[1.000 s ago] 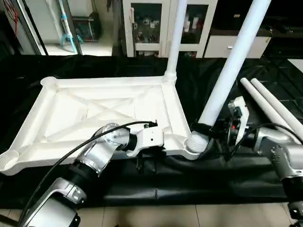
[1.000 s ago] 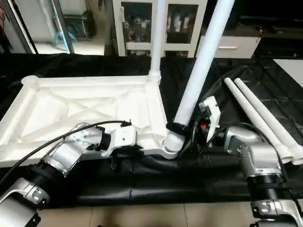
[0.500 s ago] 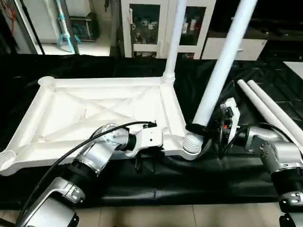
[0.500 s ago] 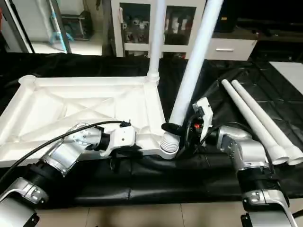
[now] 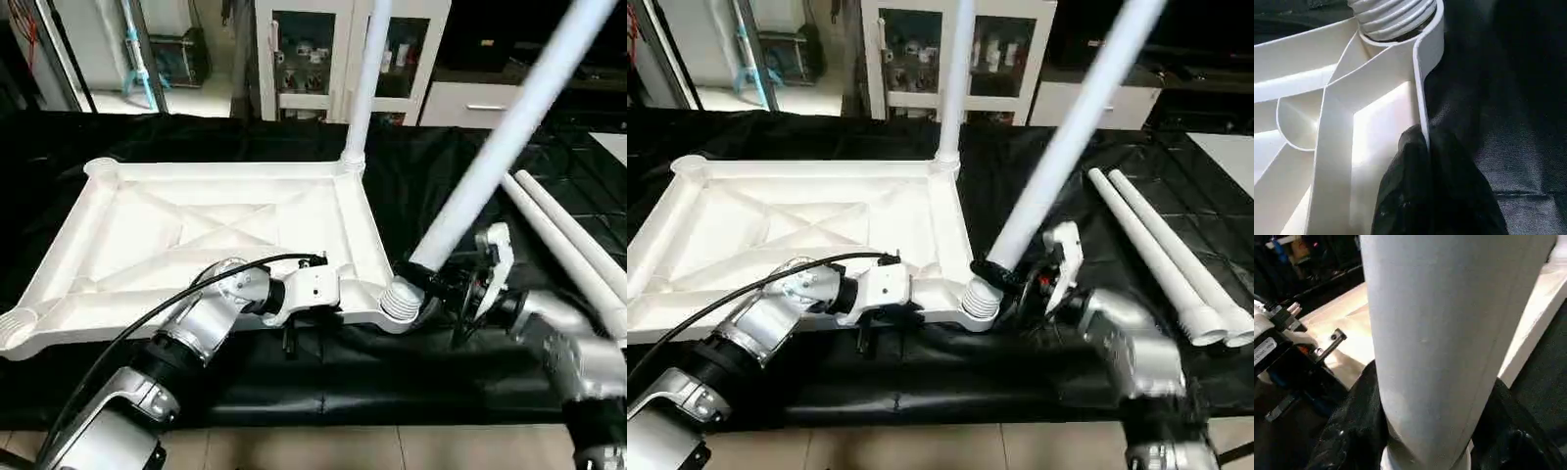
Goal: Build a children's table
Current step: Insert table leg to table base
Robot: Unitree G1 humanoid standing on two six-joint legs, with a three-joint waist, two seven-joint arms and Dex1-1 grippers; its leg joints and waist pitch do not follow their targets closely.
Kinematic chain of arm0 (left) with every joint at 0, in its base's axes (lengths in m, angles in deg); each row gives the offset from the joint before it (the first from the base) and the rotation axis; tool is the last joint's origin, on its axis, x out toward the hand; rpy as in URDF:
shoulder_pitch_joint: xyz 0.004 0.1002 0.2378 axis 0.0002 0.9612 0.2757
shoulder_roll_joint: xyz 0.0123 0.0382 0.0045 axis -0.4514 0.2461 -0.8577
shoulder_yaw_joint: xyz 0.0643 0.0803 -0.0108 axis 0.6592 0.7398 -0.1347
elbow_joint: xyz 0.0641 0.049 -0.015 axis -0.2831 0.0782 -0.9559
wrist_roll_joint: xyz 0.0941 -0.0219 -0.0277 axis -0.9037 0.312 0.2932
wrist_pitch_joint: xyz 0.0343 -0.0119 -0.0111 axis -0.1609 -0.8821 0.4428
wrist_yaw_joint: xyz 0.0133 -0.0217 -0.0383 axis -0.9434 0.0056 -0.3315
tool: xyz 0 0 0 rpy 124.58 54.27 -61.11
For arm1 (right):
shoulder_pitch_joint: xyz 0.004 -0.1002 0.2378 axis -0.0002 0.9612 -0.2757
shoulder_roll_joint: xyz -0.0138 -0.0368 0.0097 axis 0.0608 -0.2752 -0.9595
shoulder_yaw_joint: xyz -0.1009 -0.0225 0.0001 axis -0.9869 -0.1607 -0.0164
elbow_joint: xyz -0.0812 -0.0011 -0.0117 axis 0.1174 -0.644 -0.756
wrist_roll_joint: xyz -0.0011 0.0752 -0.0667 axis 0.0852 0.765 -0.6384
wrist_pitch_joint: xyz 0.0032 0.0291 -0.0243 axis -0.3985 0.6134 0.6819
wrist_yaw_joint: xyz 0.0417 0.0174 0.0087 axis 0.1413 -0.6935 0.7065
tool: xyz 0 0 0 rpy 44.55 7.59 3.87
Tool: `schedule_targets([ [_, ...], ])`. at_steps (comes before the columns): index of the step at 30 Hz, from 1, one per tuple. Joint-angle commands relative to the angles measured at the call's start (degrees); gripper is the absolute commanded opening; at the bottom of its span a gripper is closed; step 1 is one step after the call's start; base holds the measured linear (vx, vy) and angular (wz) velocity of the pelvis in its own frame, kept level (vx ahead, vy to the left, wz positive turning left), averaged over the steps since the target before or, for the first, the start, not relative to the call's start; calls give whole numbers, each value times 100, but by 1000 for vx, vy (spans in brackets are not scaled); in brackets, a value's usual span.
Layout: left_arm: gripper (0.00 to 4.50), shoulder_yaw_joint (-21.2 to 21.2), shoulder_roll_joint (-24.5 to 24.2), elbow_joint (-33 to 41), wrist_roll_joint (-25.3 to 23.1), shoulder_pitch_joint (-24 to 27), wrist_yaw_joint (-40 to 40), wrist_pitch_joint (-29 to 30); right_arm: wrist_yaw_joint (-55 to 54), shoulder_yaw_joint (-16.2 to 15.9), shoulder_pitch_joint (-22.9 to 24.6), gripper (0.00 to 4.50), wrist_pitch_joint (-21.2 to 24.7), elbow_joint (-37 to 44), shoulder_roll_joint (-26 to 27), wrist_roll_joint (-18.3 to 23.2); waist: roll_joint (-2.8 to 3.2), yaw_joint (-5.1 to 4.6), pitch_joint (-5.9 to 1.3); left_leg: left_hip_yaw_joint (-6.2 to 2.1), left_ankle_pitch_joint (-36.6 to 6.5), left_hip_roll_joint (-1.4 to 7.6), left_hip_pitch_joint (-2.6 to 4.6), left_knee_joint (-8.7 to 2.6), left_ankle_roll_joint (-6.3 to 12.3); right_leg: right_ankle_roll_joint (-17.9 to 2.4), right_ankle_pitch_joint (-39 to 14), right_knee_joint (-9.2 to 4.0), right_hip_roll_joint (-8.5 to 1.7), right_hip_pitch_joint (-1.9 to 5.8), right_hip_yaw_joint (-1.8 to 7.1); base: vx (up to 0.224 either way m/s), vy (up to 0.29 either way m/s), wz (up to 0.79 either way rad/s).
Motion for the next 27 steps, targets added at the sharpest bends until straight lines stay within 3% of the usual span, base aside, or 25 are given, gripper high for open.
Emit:
schedule_targets([
  [1,0,262,-91,-402,-418,90,88,35,-434,81,258,186,-121,-154,41,-333,-4,-81,-127,-421,-2938,644,160,-581,-449,-828,-2916,-608,-526,-45,336,0,0,0],
  [4,0,248,-89,-430,-406,57,133,12,-667,55,469,186,-380,83,133,-470,27,-111,-116,-467,-3296,653,186,-616,-553,-644,-3191,-651,-513,-76,321,0,0,0],
  [9,0,247,-84,-455,-396,47,172,-9,-879,19,706,186,-626,227,229,-600,44,-125,-119,-454,-3388,652,201,-654,-605,-653,-2885,-666,-508,-103,334,0,0,0],
  [11,0,252,-94,-462,-389,54,186,-30,-933,-89,809,186,-720,290,220,-721,37,-125,-128,-445,-3260,660,173,-668,-578,-720,-2641,-639,-511,-78,345,0,0,0],
  [15,0,263,-111,-473,-377,59,188,-53,-968,-261,857,186,-771,324,156,-893,35,-129,-112,-441,-3316,654,167,-667,-569,-727,-2729,-646,-519,-82,347,0,0,0],
  [18,0,273,-155,-471,-366,53,160,-71,-894,-470,812,186,-667,296,27,-1054,44,-178,-82,-489,-3630,646,187,-662,-594,-552,-3298,-697,-522,-114,330,0,0,0],
  [21,0,281,-180,-497,-370,31,134,-94,-742,-643,694,186,-406,281,-129,-1078,47,-235,-77,-520,-3868,642,196,-669,-633,-481,-3415,-706,-507,-129,316,0,0,0],
  [27,0,298,-203,-503,-376,21,75,-84,-415,-771,381,186,77,202,-331,-963,41,-225,-102,-488,-3683,650,185,-675,-627,-613,-3019,-671,-512,-122,346,0,0,0],
])
